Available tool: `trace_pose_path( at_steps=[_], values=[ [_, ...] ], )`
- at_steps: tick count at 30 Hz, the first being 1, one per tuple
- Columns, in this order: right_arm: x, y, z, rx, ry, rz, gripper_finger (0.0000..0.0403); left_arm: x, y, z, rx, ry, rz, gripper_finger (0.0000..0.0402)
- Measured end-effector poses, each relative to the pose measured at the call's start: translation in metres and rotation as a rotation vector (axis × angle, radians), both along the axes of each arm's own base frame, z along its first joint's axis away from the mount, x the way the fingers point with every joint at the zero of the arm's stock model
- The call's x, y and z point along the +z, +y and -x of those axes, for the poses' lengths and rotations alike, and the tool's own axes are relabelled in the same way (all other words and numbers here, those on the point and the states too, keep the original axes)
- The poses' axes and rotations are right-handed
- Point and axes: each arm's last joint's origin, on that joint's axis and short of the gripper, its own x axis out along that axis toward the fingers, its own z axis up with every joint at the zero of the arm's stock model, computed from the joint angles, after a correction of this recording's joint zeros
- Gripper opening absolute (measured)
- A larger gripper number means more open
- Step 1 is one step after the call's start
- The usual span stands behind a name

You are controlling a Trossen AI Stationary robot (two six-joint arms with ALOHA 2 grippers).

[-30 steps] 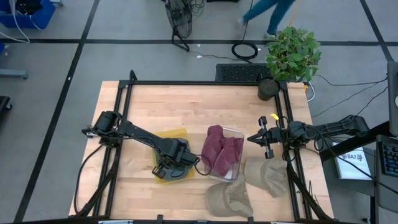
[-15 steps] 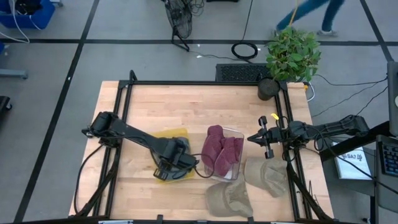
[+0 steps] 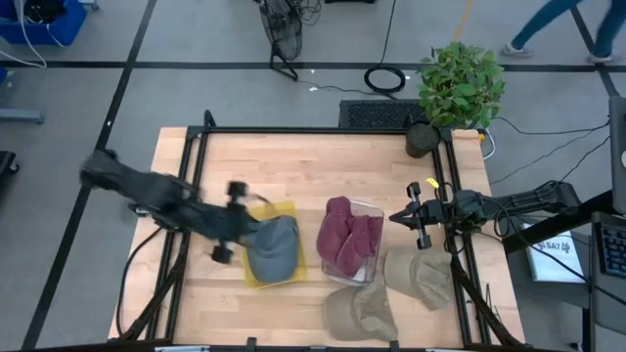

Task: Pick & Place hat
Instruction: Put the top brown cap into the yellow bin

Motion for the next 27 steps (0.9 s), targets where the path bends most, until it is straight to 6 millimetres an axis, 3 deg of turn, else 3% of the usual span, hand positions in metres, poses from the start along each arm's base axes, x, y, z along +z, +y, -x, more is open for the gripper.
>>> trace_pose_path(
  at_steps=[4,7,9,15,27],
  values=[
    [0.000,0.000,0.000,0.000,0.000,0.000,0.0000,0.000,0.021,0.041,0.166,-0.356,0.120,0.0044],
    [0.001,0.000,0.000,-0.001,-0.007,-0.001,0.0000,-0.021,0.035,0.057,0.296,-0.513,0.108,0.0010],
    [0.001,0.000,0.000,-0.001,-0.009,-0.001,0.0000,-0.040,0.040,0.063,0.329,-0.583,0.103,0.0007],
    [0.001,0.000,0.000,-0.001,-0.007,-0.001,0.0000,-0.103,0.055,0.066,0.364,-0.780,0.133,0.0006],
    [0.001,0.000,0.000,-0.003,-0.007,0.004,0.0000,-0.191,0.075,0.073,0.359,-0.968,0.153,0.0005]
  ],
)
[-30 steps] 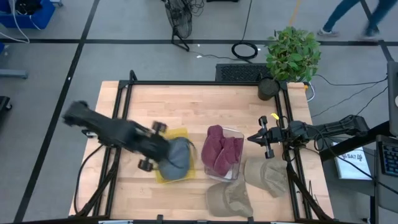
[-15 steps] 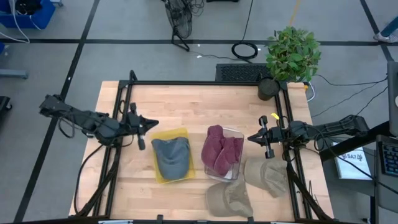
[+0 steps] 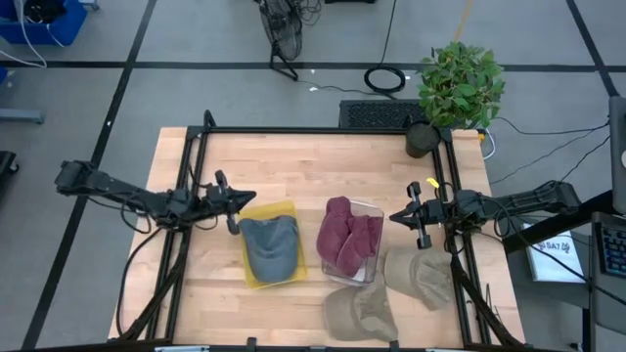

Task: Pick & Place hat
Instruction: Put the top brown cap into the yellow bin

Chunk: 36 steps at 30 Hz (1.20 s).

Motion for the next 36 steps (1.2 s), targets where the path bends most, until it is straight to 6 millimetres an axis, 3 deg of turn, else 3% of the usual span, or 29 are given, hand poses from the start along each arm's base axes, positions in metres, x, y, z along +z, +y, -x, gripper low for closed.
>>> trace_pose_path(
  at_steps=[4,10,15,26,36],
  values=[
    [0.000,0.000,0.000,-0.003,-0.002,0.002,0.0000,-0.019,0.004,0.008,0.016,-0.031,0.000,0.0006],
    [0.002,0.000,0.000,-0.005,-0.018,0.011,0.0000,-0.020,0.003,0.007,-0.001,-0.010,-0.039,0.0003],
    [0.002,0.000,0.000,-0.006,-0.024,0.018,0.0000,-0.028,0.003,0.006,0.005,0.072,-0.044,0.0024],
    [0.000,0.000,0.000,-0.006,-0.008,0.020,0.0000,-0.028,0.003,0.006,0.005,0.062,-0.033,0.0030],
    [0.000,0.000,0.000,-0.011,-0.008,0.050,0.0000,-0.025,0.003,0.006,0.014,0.084,-0.166,0.0031]
  ],
)
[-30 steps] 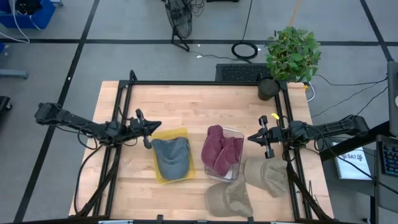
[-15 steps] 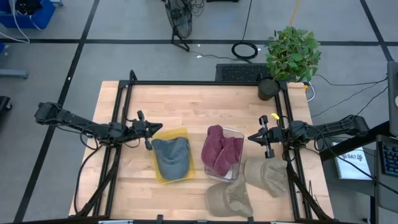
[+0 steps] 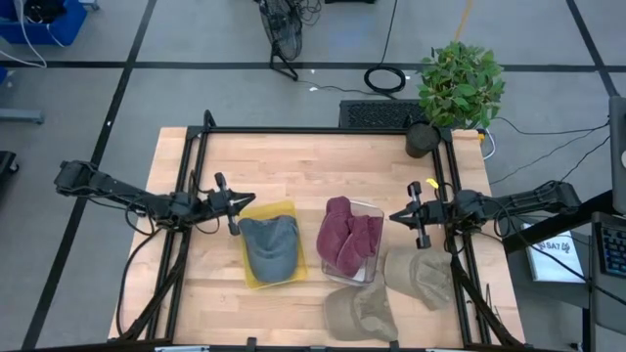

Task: Pick & Place hat
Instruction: Put the top brown cap into the yellow bin

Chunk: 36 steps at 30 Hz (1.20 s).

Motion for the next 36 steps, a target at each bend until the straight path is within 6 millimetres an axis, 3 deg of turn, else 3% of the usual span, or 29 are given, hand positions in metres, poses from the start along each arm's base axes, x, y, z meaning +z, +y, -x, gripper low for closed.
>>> trace_pose_path(
  at_steps=[5,16,25,28,32,36],
  values=[
    [0.003,0.000,0.000,-0.005,-0.030,0.016,0.0000,-0.002,0.000,0.000,-0.002,0.000,0.059,0.0031],
    [0.007,0.000,0.001,0.000,-0.075,0.014,0.0000,-0.008,0.000,0.000,0.001,0.090,-0.027,0.0031],
    [0.002,0.003,-0.003,0.009,-0.035,0.061,0.0000,0.017,0.001,0.002,0.000,-0.184,0.053,0.0031],
    [0.004,0.004,-0.003,-0.082,-0.026,0.057,0.0000,0.018,0.001,0.002,0.001,-0.192,0.051,0.0031],
    [0.039,0.010,-0.007,-0.189,-0.044,0.121,0.0001,0.013,0.000,0.001,0.003,-0.130,0.024,0.0031],
    [0.081,0.019,-0.015,-0.242,0.149,0.153,0.0001,0.009,0.000,0.001,0.003,-0.094,0.010,0.0031]
  ],
)
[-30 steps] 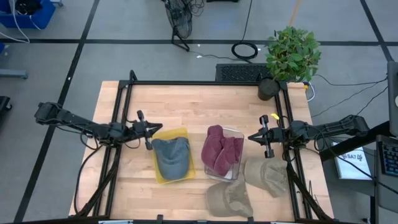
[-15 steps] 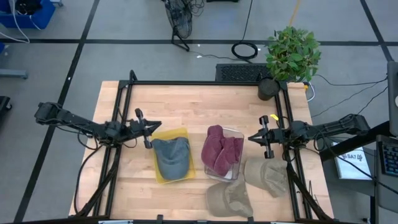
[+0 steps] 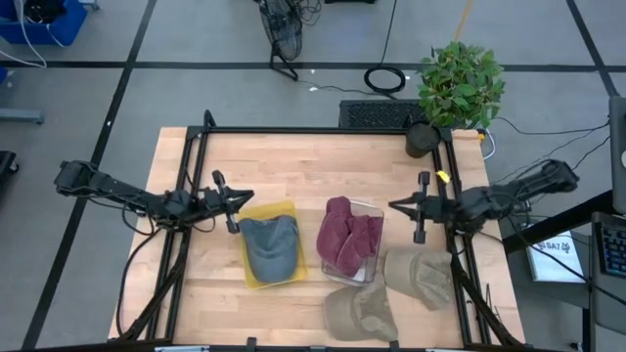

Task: Pick & Place hat
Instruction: Put the top brown cap into the yellow bin

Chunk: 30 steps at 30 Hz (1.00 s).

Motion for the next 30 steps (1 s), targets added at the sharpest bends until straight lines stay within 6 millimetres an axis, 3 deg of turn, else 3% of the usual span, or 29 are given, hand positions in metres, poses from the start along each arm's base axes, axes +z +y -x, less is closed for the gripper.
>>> trace_pose_path(
  at_steps=[6,11,17,22,26,30],
  values=[
    [0.052,0.020,-0.013,-0.083,0.323,-0.032,0.0001,-0.004,0.000,0.000,-0.002,0.037,0.009,0.0031],
    [0.060,0.042,-0.026,-0.154,0.609,-0.072,0.0002,-0.005,0.000,-0.001,-0.003,0.039,0.018,0.0031],
    [0.039,0.059,-0.017,-0.391,0.934,-0.251,0.0002,-0.005,0.000,-0.001,-0.005,0.038,0.033,0.0031],
    [0.017,0.086,-0.015,-0.349,1.190,-0.521,0.0002,-0.005,0.000,-0.001,-0.002,0.047,0.004,0.0031],
    [-0.001,0.103,-0.018,-0.329,1.226,-0.682,0.0002,-0.005,0.000,-0.001,-0.002,0.047,0.003,0.0031],
    [-0.032,0.115,-0.022,-0.273,1.327,-0.767,0.0012,-0.005,0.000,-0.001,-0.002,0.047,0.003,0.0031]
  ],
)
